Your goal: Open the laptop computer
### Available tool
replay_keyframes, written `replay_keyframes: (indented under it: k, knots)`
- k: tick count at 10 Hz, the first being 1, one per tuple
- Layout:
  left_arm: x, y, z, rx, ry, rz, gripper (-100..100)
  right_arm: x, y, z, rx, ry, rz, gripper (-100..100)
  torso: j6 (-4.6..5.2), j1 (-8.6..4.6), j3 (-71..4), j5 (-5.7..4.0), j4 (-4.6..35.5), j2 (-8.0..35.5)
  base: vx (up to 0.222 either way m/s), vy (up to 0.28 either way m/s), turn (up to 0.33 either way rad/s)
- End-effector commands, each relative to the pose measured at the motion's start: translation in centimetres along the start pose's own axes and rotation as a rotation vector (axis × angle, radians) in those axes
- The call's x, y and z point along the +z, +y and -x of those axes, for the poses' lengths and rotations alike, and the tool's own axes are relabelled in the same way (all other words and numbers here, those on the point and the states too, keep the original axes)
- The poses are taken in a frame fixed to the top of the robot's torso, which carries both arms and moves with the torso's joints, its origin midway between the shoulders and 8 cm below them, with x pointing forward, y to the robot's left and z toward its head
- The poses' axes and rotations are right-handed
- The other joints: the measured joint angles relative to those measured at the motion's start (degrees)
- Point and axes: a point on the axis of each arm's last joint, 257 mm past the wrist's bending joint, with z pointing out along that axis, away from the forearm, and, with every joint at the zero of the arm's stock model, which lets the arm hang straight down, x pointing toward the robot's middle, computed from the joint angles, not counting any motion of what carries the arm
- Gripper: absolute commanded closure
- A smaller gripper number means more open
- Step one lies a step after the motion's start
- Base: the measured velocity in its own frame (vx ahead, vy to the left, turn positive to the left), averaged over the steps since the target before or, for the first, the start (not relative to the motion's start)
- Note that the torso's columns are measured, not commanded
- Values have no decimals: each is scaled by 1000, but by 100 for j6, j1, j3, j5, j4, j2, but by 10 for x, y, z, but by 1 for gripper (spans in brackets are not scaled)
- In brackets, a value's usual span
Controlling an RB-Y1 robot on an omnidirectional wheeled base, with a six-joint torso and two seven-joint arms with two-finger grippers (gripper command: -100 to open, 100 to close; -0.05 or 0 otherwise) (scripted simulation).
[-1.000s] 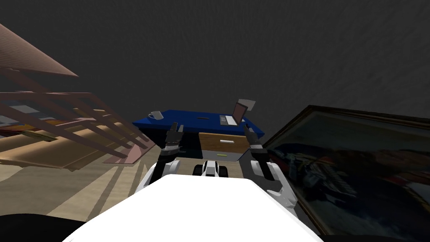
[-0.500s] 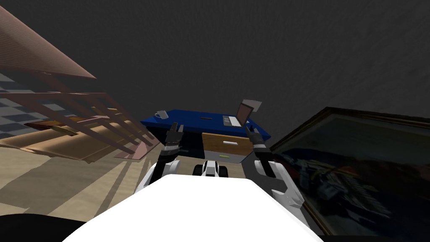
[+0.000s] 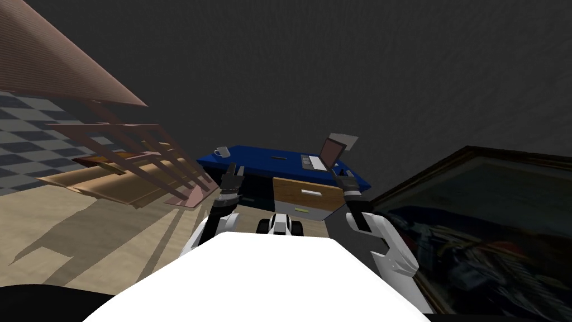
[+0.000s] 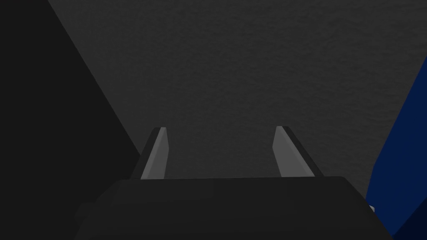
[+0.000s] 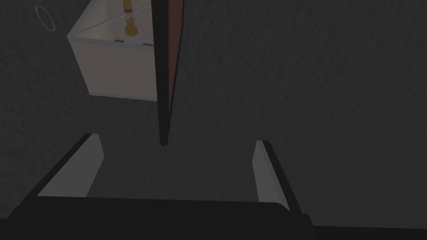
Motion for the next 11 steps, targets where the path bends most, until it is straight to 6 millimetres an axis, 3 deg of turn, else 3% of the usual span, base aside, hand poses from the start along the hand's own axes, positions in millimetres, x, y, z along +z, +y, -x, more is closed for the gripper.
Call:
replay_keyframes:
  k: [1,7,11]
  knots:
    - [0,0,0,0,0,0,0,4,-29,2,-200,24,-45,-100,0,2,0,1,0,0,22,42,122]
    - [0,0,0,0,0,0,0,15,-105,26,-669,62,-164,-100,0,-1,1,0,0,1,26,46,116]
    - [0,0,0,0,0,0,0,18,-146,49,-903,79,-247,-100,1,-1,0,-1,0,0,26,36,90]
